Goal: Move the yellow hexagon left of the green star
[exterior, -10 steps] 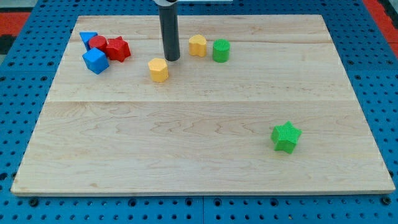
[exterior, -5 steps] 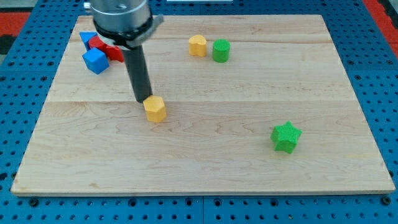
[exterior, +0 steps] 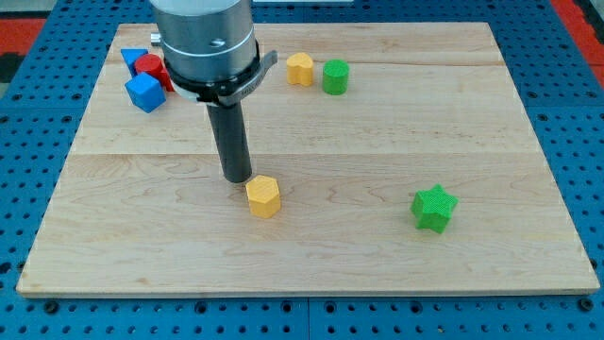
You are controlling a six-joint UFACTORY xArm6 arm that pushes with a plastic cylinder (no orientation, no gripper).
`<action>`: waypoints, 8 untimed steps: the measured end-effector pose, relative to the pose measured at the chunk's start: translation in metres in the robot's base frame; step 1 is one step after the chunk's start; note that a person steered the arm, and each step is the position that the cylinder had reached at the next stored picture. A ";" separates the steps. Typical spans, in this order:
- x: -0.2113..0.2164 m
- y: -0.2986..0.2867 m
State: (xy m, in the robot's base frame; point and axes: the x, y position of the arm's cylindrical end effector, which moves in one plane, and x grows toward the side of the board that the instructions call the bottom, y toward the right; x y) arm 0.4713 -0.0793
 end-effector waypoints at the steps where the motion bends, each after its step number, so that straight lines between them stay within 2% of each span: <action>1: 0.000 -0.003; 3: 0.026 -0.048; 5: 0.035 0.042; 6: 0.057 0.078; 7: 0.060 0.047; 8: 0.065 0.051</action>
State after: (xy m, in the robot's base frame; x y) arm 0.5360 -0.0285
